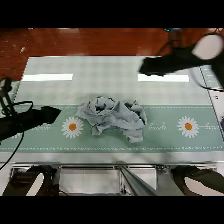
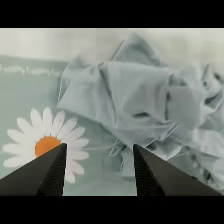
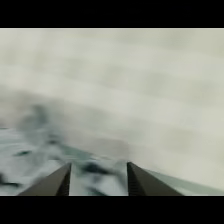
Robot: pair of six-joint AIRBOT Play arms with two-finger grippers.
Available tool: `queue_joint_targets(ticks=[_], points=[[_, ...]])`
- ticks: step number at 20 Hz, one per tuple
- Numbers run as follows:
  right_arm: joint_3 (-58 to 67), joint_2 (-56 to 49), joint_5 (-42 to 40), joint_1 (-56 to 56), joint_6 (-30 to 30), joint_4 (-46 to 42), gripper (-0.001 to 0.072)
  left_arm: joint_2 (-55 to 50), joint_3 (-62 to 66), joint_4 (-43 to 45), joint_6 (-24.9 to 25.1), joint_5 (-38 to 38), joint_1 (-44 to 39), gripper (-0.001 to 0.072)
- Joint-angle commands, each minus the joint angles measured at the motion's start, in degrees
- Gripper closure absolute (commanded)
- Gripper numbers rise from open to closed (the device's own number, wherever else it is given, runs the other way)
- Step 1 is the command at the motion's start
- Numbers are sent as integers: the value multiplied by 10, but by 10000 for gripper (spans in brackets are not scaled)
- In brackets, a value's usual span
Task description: Fold the shirts.
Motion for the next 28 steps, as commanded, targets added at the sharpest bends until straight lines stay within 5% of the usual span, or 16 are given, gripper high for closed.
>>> queue_joint_targets(ticks=[1,6,10,20,21,23,28], points=[[-121,118,42,-147,11,-74,306,-58,-46,-7,-22,12,1,199],[-418,261,-17,-202,-5,10,307,-284,-46,-197,96,86,1,199],[-514,306,-30,-202,-8,53,307,-438,19,-267,148,73,0,199],[-580,308,-41,-127,-1,155,307,-589,158,-267,146,48,-33,200],[-582,307,-58,-96,15,149,307,-595,167,-267,146,40,-32,232],[-582,289,-104,-42,43,148,307,-598,188,-267,174,26,-33,689],[-582,175,-163,48,22,222,307,-598,234,-267,191,-13,-32,689]])
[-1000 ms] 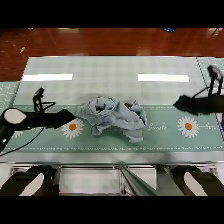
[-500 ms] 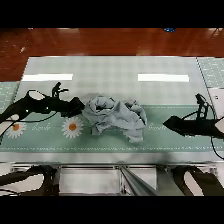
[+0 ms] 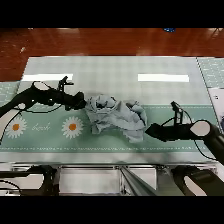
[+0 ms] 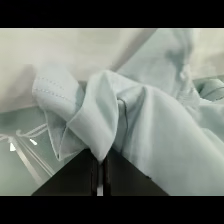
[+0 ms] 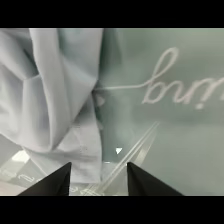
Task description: Fold the shirts.
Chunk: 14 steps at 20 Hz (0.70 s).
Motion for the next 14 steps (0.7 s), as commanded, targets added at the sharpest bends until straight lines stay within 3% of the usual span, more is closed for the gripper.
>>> queue_joint_targets(ticks=[1,5,6,8,10,14], points=[[-2,-75,-57,71,-24,73,307,-3,26,-2,12,-27,0,689],[0,-137,-115,140,-48,151,307,-3,26,-2,12,-32,0,689],[3,-146,-131,152,-52,163,339,-3,26,-2,12,-33,0,689],[28,-151,-133,164,-86,172,687,-2,29,-2,13,-45,5,690],[85,-136,-76,153,-123,153,691,3,51,-3,21,-89,27,690],[284,-70,5,68,-112,46,692,86,134,-18,31,-129,96,690]])
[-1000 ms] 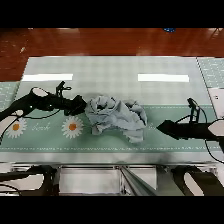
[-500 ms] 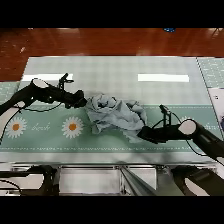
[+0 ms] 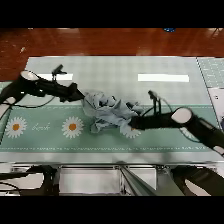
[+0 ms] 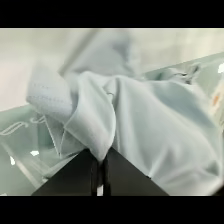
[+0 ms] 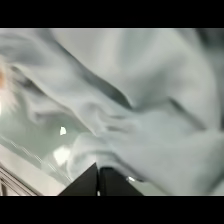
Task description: Fold the shirts.
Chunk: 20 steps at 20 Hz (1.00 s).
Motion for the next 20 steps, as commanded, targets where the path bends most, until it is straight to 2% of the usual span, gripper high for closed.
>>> queue_joint_targets(ticks=[1,4,9,11,14,17,20], points=[[182,40,72,-70,-4,-83,693,78,72,-38,7,-30,60,690],[377,42,136,-126,-2,-122,693,169,147,-92,6,-17,110,690],[642,42,223,-144,0,-175,692,296,271,-93,-4,-9,183,690],[718,49,247,-144,0,-182,692,341,321,-93,-4,-2,219,690],[765,89,253,-144,0,-231,692,393,402,-79,-14,2,273,690],[766,148,278,-144,24,-333,692,430,453,21,-36,2,252,690],[765,189,375,-144,52,-426,692,465,458,214,-83,2,151,690]])
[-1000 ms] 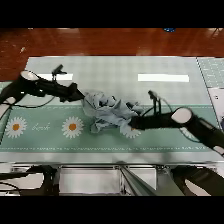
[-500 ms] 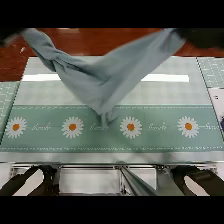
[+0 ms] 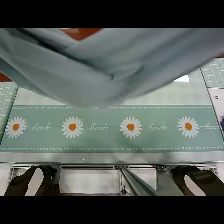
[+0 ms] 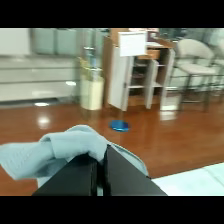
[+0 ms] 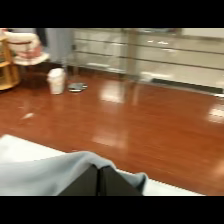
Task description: Fold the shirts.
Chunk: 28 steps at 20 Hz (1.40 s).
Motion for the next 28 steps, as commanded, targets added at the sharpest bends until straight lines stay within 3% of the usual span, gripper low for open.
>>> queue_joint_targets(ticks=[1,3,6,8,12,16,18,22,23,24,25,26,28], points=[[3,49,130,0,37,-124,692,41,23,224,-59,3,-99,690],[-35,70,198,0,47,-146,692,41,21,293,-79,-14,-160,690],[-188,116,221,0,72,-147,692,17,-36,301,-97,-73,-193,690],[-325,147,185,0,94,-146,692,-7,-119,304,-98,-65,-192,690],[-598,151,52,0,133,-135,693,-141,-186,304,-124,43,-191,689],[-722,49,-76,-1,147,-136,693,-335,-154,205,-128,38,-191,689],[-723,-37,-148,-2,147,-137,693,-410,-154,165,-128,43,-191,689],[-680,-225,-250,-66,112,-57,692,-522,-154,152,-128,49,-191,682],[-659,-262,-259,-83,105,-38,692,-538,-154,152,-128,48,-191,592],[-635,-295,-266,-98,105,-20,679,-552,-154,152,-128,39,-191,353],[-608,-323,-268,-114,102,-3,528,-561,-154,155,-125,25,-191,201],[-580,-343,-263,-126,92,10,302,-564,-154,167,-121,10,-186,197],[-506,-360,-216,-161,66,11,303,-562,-132,203,-122,-41,-157,198]])
